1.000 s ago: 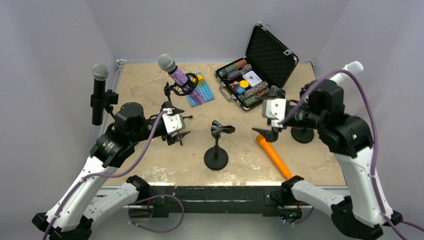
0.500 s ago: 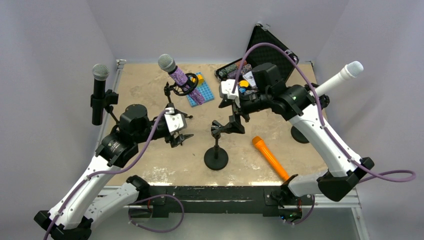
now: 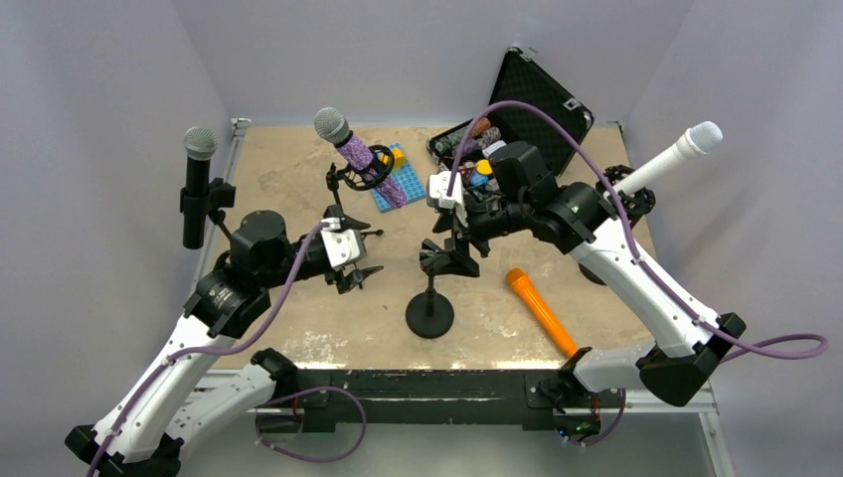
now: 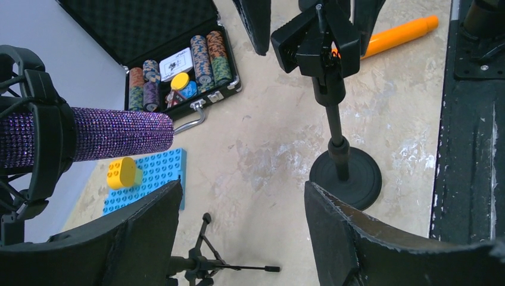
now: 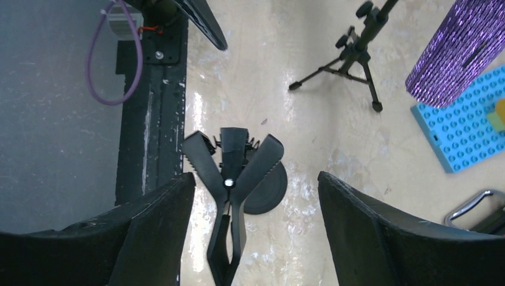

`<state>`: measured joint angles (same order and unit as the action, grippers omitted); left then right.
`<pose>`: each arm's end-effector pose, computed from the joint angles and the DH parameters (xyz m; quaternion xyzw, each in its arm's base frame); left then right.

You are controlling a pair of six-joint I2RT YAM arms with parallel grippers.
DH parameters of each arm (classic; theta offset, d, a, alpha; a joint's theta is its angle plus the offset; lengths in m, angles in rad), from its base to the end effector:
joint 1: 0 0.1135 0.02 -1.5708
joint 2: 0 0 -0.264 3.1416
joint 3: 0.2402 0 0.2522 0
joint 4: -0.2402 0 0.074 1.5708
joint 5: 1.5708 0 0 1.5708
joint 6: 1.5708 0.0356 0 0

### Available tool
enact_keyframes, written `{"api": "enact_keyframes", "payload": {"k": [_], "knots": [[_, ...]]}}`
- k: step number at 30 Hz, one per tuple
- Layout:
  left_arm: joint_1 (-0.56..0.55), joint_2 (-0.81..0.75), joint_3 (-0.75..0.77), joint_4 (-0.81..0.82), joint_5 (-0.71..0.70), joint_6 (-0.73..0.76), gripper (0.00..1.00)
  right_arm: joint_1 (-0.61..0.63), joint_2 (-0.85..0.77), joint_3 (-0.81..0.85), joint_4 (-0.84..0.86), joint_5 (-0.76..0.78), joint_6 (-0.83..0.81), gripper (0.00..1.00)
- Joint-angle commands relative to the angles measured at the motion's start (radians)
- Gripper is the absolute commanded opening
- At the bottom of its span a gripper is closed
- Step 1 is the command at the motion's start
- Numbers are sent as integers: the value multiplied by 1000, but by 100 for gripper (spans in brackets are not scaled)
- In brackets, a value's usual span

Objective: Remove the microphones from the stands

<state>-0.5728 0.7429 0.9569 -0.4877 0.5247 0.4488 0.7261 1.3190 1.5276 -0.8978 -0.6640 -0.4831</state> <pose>0.1190 -0.0980 0.3744 0.5129 0.5949 -0.2424 0.5694 0.1800 0.1892 0.4137 -0.6004 0.6244 0.3415 0.3647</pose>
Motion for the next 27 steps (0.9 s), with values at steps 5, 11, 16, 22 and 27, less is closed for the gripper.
{"api": "enact_keyframes", "payload": {"k": [5, 11, 16, 22, 27], "knots": [[-6, 68, 108, -100, 51, 144, 77, 10, -71, -89, 127, 87, 133, 60], [-10, 123, 137, -233, 186, 185, 75, 7, -137, -128, 117, 85, 118, 31], [-20, 141, 95, -198, 258, 179, 73, -38, -211, -200, 88, 81, 103, 10], [-51, 166, 28, -27, 252, 61, 71, -196, -294, -283, 63, 44, 167, 0], [-160, 228, -71, 218, 178, -55, 69, -275, -381, -320, 59, 67, 228, 0]]}}
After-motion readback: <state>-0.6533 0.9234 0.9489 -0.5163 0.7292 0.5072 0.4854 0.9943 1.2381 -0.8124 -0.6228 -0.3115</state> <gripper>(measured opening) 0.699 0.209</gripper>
